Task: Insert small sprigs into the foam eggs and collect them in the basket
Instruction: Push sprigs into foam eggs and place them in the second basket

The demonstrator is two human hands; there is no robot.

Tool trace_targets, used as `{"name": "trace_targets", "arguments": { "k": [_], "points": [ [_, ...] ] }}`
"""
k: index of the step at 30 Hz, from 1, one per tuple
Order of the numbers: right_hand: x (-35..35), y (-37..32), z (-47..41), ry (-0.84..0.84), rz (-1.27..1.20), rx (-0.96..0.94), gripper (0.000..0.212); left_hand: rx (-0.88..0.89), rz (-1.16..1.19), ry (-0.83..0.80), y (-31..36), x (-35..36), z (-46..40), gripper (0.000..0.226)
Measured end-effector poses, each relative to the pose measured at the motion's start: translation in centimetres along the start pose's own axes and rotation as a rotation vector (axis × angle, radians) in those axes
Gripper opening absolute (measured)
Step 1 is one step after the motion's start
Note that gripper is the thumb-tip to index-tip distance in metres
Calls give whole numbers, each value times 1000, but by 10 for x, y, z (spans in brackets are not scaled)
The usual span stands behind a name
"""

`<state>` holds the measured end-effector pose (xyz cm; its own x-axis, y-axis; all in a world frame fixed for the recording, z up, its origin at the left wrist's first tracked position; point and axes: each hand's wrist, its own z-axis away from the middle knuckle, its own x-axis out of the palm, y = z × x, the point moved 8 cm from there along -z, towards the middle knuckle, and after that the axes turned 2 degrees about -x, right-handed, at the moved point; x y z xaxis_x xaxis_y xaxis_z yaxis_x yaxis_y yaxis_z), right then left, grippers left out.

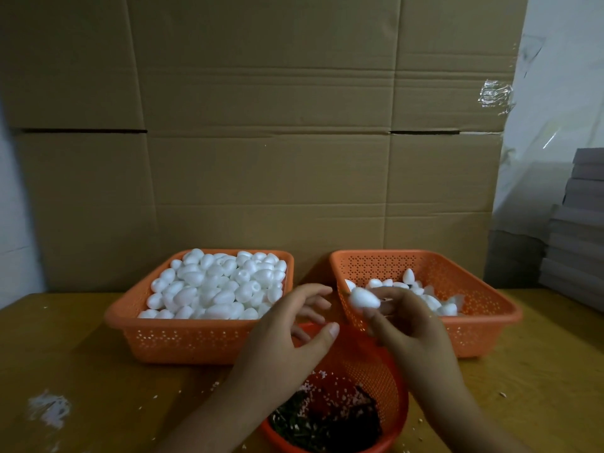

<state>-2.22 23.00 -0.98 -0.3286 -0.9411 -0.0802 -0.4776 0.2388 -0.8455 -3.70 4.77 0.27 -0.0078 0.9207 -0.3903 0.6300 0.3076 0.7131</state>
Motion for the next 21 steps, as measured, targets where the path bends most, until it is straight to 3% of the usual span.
{"name": "trace_targets", "arguments": {
  "k": [4, 7, 9, 14, 19, 21],
  "points": [
    [-37, 5, -16, 142, 139, 39, 30, 33, -145, 110, -1, -26, -8, 24],
    [-40, 10, -18, 151, 203, 82, 48, 52, -413, 217, -8, -54, -14, 16],
    [-29, 4, -13, 120, 280, 23, 46, 11, -560, 275, -19, -76, -18, 13],
    [15, -21, 12, -92, 426, -242, 34, -259, -900, 197, -62, -108, -25, 22],
    [59, -25, 36, -508, 525, -318, 19, -496, -773, 63, -93, -117, -24, 27],
    [74, -15, 47, -691, 656, -300, 29, -513, -802, 26, -95, -117, -24, 29]
  ]
}}
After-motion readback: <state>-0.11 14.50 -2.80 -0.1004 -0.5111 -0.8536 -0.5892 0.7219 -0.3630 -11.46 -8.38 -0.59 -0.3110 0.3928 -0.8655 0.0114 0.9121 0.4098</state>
